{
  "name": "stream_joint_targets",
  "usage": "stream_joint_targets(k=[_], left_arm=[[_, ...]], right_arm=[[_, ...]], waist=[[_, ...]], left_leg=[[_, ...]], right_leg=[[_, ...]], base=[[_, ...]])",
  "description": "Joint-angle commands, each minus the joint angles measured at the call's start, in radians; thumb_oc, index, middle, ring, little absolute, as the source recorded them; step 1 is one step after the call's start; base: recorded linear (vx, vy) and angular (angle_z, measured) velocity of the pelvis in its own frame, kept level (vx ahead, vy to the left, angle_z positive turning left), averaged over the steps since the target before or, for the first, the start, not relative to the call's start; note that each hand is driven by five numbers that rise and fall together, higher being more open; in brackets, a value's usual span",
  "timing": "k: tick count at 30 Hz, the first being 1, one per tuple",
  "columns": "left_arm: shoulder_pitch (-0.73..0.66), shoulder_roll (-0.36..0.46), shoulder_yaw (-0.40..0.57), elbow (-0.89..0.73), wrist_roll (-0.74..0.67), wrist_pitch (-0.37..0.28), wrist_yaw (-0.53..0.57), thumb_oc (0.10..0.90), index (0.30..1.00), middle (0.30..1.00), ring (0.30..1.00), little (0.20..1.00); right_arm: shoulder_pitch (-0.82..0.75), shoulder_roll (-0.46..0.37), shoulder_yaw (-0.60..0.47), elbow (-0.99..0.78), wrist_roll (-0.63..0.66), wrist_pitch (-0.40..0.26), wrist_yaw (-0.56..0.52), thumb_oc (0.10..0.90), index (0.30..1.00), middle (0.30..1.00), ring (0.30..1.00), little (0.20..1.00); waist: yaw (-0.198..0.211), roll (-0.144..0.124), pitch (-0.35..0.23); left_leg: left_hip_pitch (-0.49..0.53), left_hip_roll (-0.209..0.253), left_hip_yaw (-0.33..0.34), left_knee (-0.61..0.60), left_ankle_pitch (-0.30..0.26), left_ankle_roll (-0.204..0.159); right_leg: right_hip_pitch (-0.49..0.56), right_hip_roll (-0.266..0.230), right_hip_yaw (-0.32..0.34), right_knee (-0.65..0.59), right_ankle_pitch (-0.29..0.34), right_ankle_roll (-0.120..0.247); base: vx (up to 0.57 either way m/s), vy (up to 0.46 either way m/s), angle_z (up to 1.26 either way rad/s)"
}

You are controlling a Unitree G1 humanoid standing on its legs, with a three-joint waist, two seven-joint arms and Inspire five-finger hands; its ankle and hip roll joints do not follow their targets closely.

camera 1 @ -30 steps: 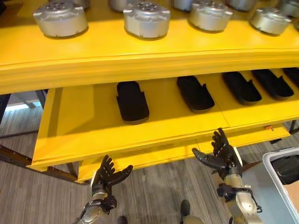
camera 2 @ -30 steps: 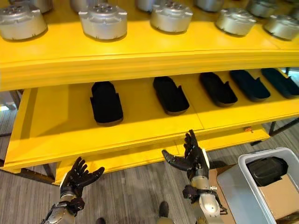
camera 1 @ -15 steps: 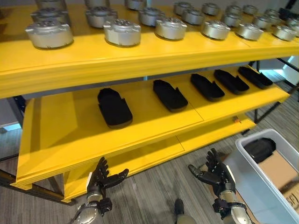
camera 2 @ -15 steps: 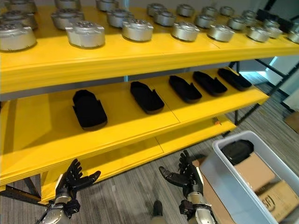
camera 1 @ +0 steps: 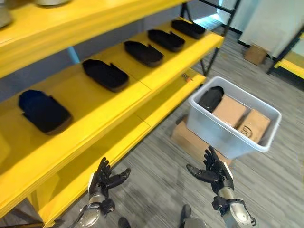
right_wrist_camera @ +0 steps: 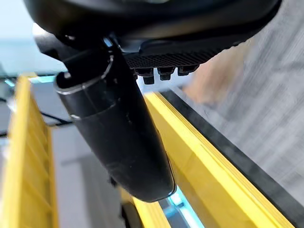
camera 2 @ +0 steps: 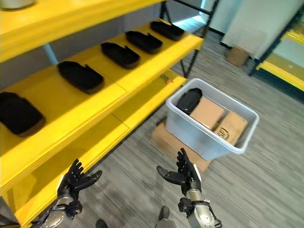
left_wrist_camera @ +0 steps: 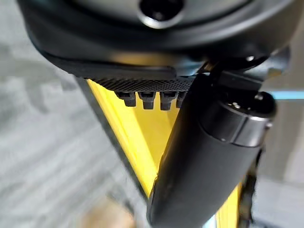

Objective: Move parts from the plastic box to the shelf.

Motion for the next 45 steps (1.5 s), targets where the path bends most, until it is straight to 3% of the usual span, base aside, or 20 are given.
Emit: stream_joint_targets(k=[1,5,11,13,14,15,16,17,19,20,22,23,24,25,26,27,29,33,34,45], left_arm=[[-0.009,0.054,0.031,-0.125,-0.042,-0.092,-0.036,0.900,1.000,1.000,1.000,1.000],[0.003,0.040,0.015,-0.124,-0.043,-0.090,-0.065,0.900,1.000,1.000,1.000,1.000],[-0.052,0.044,-0.029,-0.126,-0.021,-0.100,-0.059,0.900,1.000,1.000,1.000,1.000],[-0.079,0.029,-0.042,-0.121,-0.037,-0.100,-0.040,0.900,1.000,1.000,1.000,1.000],[-0.086,0.027,-0.048,-0.117,-0.040,-0.098,-0.033,0.900,1.000,1.000,1.000,1.000],[-0.091,0.025,-0.050,-0.114,-0.041,-0.096,-0.031,0.900,1.000,1.000,1.000,1.000],[-0.092,0.020,-0.050,-0.119,-0.042,-0.094,-0.027,0.900,1.000,1.000,1.000,1.000],[-0.092,0.020,-0.050,-0.119,-0.042,-0.094,-0.026,0.900,1.000,1.000,1.000,1.000],[-0.089,0.014,-0.035,-0.124,-0.043,-0.094,-0.024,0.900,1.000,1.000,1.000,1.000],[-0.078,0.007,-0.023,-0.134,-0.048,-0.097,-0.026,0.900,1.000,1.000,1.000,1.000],[-0.066,0.003,-0.017,-0.137,-0.049,-0.098,-0.027,0.900,1.000,1.000,1.000,1.000],[-0.065,-0.003,-0.005,-0.122,-0.044,-0.113,-0.026,0.900,1.000,1.000,1.000,1.000],[-0.072,-0.002,-0.005,-0.115,-0.041,-0.117,-0.022,0.900,1.000,1.000,1.000,1.000],[-0.072,-0.002,-0.004,-0.115,-0.041,-0.117,-0.022,0.900,1.000,1.000,1.000,1.000],[-0.073,-0.005,0.006,-0.110,-0.044,-0.127,-0.019,0.900,1.000,1.000,1.000,1.000],[-0.073,-0.005,0.006,-0.110,-0.044,-0.127,-0.019,0.900,1.000,1.000,1.000,1.000],[-0.064,-0.019,0.005,-0.113,-0.064,-0.132,-0.024,0.900,1.000,1.000,1.000,1.000],[-0.066,-0.006,-0.002,-0.115,-0.068,-0.134,-0.027,0.900,1.000,1.000,1.000,1.000],[-0.070,0.004,-0.009,-0.118,-0.071,-0.130,-0.021,0.900,1.000,1.000,1.000,1.000],[-0.084,0.039,-0.025,-0.135,-0.066,-0.119,-0.013,0.900,1.000,1.000,1.000,1.000]], right_arm=[[-0.034,-0.004,-0.058,-0.115,0.025,-0.100,0.013,0.900,1.000,1.000,1.000,1.000],[-0.018,-0.033,-0.079,-0.140,0.024,-0.110,0.020,0.900,1.000,1.000,1.000,1.000],[-0.017,-0.055,-0.084,-0.149,0.022,-0.137,0.002,0.900,1.000,1.000,1.000,1.000],[-0.011,-0.066,-0.085,-0.150,0.029,-0.148,-0.016,0.900,1.000,1.000,1.000,1.000],[-0.008,-0.070,-0.084,-0.151,0.021,-0.148,-0.022,0.900,1.000,1.000,1.000,1.000],[-0.003,-0.078,-0.085,-0.155,0.010,-0.147,-0.025,0.900,1.000,1.000,1.000,1.000],[0.007,-0.088,-0.092,-0.153,-0.003,-0.143,-0.028,0.900,1.000,1.000,1.000,1.000],[0.007,-0.088,-0.092,-0.153,-0.003,-0.143,-0.028,0.900,1.000,1.000,1.000,1.000],[-0.006,-0.093,-0.091,-0.130,-0.019,-0.139,-0.032,0.900,1.000,1.000,1.000,1.000],[-0.010,-0.096,-0.091,-0.122,-0.020,-0.136,-0.028,0.900,1.000,1.000,1.000,1.000],[-0.010,-0.098,-0.089,-0.116,-0.018,-0.133,-0.022,0.900,1.000,1.000,1.000,1.000],[-0.044,-0.108,-0.081,-0.080,-0.029,-0.136,-0.021,0.900,1.000,1.000,1.000,1.000],[-0.062,-0.107,-0.071,-0.066,-0.031,-0.141,-0.027,0.900,1.000,1.000,1.000,1.000],[-0.063,-0.107,-0.071,-0.066,-0.031,-0.141,-0.027,0.900,1.000,1.000,1.000,1.000],[-0.078,-0.114,-0.061,-0.064,-0.042,-0.138,-0.026,0.900,1.000,1.000,1.000,1.000],[-0.078,-0.114,-0.062,-0.064,-0.042,-0.138,-0.026,0.900,1.000,1.000,1.000,1.000],[-0.063,-0.099,-0.053,-0.054,-0.040,-0.129,-0.002,0.900,1.000,1.000,1.000,1.000],[-0.056,-0.086,-0.062,-0.069,-0.027,-0.120,0.008,0.900,1.000,1.000,1.000,1.000],[-0.061,-0.074,-0.056,-0.072,-0.023,-0.114,0.005,0.900,1.000,1.000,1.000,1.000],[-0.072,-0.068,-0.046,-0.085,-0.044,-0.098,0.008,0.900,1.000,1.000,1.000,1.000]], waist=[[0.000,-0.030,-0.049],[-0.032,0.027,-0.051],[-0.069,0.114,-0.038],[-0.066,0.122,0.009],[-0.058,0.118,0.026],[-0.052,0.110,0.043],[-0.040,0.093,0.058],[-0.043,0.093,0.057],[-0.016,0.073,0.064],[-0.007,0.071,0.069],[-0.003,0.070,0.070],[0.023,0.087,0.086],[0.037,0.087,0.092],[0.037,0.087,0.091],[0.057,0.091,0.097],[0.058,0.092,0.096],[0.045,0.100,0.073],[0.039,0.083,0.060],[0.034,0.073,0.048],[0.025,0.034,0.003]], left_leg=[[0.015,-0.019,-0.022,0.010,-0.089,0.013],[0.024,0.037,-0.012,0.025,-0.059,-0.027],[0.017,0.144,-0.010,0.018,0.052,-0.103],[-0.059,0.262,-0.087,0.301,0.129,-0.132],[-0.079,0.267,-0.131,0.362,0.154,-0.128],[-0.120,0.254,-0.194,0.444,0.151,-0.115],[-0.178,0.180,-0.279,0.490,0.115,-0.074],[-0.182,0.179,-0.283,0.493,0.112,-0.073],[-0.268,0.028,-0.396,0.425,0.057,-0.011],[-0.289,0.012,-0.437,0.368,0.063,-0.007],[-0.290,0.013,-0.447,0.290,0.072,-0.006],[-0.350,-0.005,-0.473,0.060,0.183,-0.040],[-0.354,-0.016,-0.484,-0.005,0.201,-0.050],[-0.355,-0.015,-0.483,-0.007,0.203,-0.050],[-0.358,-0.031,-0.555,-0.025,0.206,-0.065],[-0.360,-0.029,-0.555,-0.026,0.207,-0.065],[-0.266,0.000,-0.485,-0.035,0.184,-0.058],[-0.215,-0.006,-0.420,-0.029,0.155,-0.042],[-0.203,-0.024,-0.398,-0.025,0.127,-0.017],[-0.204,-0.082,-0.359,-0.008,0.061,0.029]], right_leg=[[-0.012,-0.094,0.070,-0.072,0.094,0.108],[0.000,-0.047,0.075,-0.071,0.041,0.078],[0.005,0.052,0.091,-0.046,-0.049,0.014],[0.046,0.139,0.118,-0.042,-0.108,-0.062],[0.060,0.153,0.127,-0.046,-0.113,-0.078],[0.067,0.161,0.136,-0.049,-0.120,-0.092],[0.078,0.161,0.159,-0.058,-0.133,-0.103],[0.077,0.159,0.156,-0.058,-0.133,-0.102],[0.060,0.144,0.201,-0.058,-0.115,-0.090],[0.060,0.145,0.223,-0.059,-0.114,-0.084],[0.058,0.147,0.238,-0.060,-0.114,-0.080],[0.056,0.160,0.274,-0.064,-0.107,-0.070],[0.063,0.164,0.296,-0.068,-0.113,-0.069],[0.061,0.165,0.296,-0.068,-0.112,-0.069],[0.071,0.173,0.355,-0.059,-0.128,-0.064],[0.068,0.175,0.356,-0.060,-0.126,-0.064],[0.094,0.176,0.406,-0.065,-0.140,-0.060],[0.114,0.140,0.433,-0.059,-0.144,-0.044],[0.111,0.114,0.448,-0.048,-0.145,-0.027],[0.078,0.045,0.448,-0.024,-0.144,0.021]], base=[[0.05,-0.181,-0.45],[0.08,-0.180,-0.11],[0.07,-0.243,-0.03],[0.14,-0.536,-0.09],[0.06,-0.374,-0.72],[0.00,-0.214,-0.82],[-0.01,-0.132,-0.89],[-0.05,-0.040,-0.30],[0.00,0.057,-0.11],[0.07,0.049,-0.25],[0.13,0.088,-0.85],[0.25,0.202,-0.91],[0.21,0.186,-1.07],[0.20,0.186,-0.98],[0.13,0.136,-1.29],[0.23,0.255,-0.96],[0.26,0.302,-1.47],[0.17,0.196,-0.80],[0.14,0.224,-0.43],[0.09,0.117,-0.10]])
